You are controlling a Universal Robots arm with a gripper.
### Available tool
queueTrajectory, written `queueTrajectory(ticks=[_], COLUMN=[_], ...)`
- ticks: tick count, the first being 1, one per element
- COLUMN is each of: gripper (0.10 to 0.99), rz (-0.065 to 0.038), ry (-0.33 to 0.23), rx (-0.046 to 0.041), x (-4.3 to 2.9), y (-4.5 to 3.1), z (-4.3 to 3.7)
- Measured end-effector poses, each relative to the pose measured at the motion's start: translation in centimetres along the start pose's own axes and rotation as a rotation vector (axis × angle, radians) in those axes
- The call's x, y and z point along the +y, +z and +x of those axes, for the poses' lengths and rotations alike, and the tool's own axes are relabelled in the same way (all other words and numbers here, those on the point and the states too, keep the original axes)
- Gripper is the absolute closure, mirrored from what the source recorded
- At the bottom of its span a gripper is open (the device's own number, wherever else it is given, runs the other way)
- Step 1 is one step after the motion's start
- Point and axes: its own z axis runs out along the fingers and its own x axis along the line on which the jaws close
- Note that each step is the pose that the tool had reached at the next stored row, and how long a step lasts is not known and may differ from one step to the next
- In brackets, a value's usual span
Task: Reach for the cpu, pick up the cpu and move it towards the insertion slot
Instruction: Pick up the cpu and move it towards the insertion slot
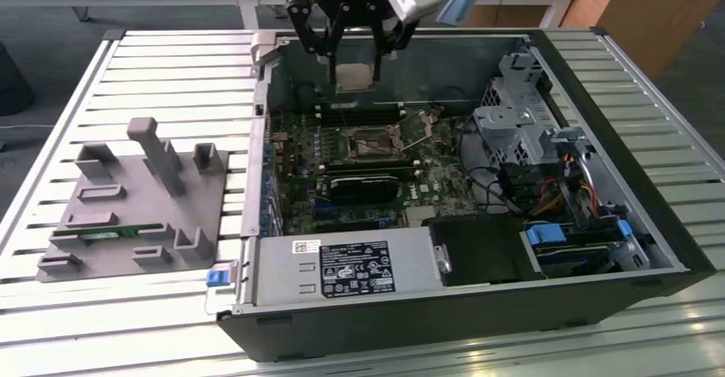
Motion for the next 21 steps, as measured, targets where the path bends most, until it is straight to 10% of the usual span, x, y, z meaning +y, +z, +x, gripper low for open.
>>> queueTrajectory(ticks=[14, 21], gripper=[0.549, 0.549], rz=[0.0, -0.001], ry=[0.0, 0.0], rx=[0.0001, 0.0], x=[4.27, 4.99], y=[0.57, 0.81], z=[-1.08, -2.95])
